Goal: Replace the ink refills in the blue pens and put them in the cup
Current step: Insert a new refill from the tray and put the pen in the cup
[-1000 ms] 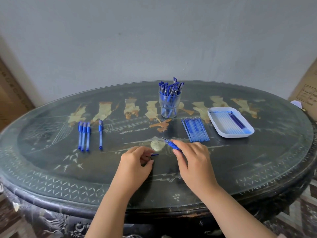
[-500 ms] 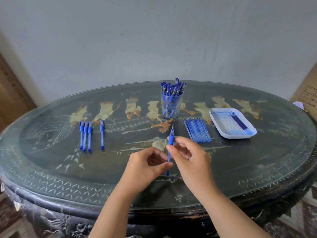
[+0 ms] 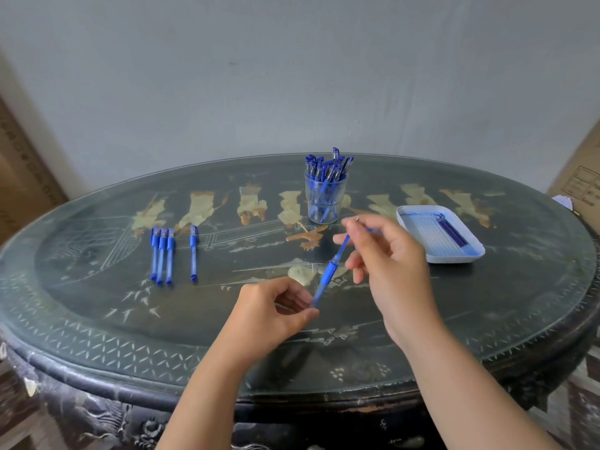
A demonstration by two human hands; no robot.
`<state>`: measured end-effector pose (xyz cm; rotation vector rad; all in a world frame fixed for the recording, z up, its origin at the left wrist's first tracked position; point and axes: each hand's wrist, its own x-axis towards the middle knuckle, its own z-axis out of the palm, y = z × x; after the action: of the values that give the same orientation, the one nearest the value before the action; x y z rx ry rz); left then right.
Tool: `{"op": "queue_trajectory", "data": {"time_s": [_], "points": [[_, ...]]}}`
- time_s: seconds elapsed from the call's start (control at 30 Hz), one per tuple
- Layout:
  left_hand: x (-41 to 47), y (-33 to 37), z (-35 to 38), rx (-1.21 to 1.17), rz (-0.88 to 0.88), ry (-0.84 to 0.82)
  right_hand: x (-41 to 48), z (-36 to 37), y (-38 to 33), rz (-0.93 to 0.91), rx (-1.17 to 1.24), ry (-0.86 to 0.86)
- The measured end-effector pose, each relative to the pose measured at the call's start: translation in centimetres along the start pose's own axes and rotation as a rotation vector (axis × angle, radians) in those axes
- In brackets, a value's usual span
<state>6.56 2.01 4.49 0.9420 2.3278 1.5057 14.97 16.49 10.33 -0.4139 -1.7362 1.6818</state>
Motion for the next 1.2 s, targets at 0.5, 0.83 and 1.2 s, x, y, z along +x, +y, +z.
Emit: {"op": "queue_trajectory", "data": {"time_s": [0.5,0.83,1.2], "points": [[0.5,-1.9,-2.6,-0.13,-0.1,0.347,7.6,-3.5,-1.6,-0.039,0.015,0.144],[0.8,-3.6,-1.8,-0.258,-0.189,0.459,12.5,-1.0,6.3,0.13,-0.559,0.04],[2.7,-4.0,-2.5,-0.218,-0.207,0.509,15.2,-0.5,10.7,0.15,-0.953,-0.029]]}}
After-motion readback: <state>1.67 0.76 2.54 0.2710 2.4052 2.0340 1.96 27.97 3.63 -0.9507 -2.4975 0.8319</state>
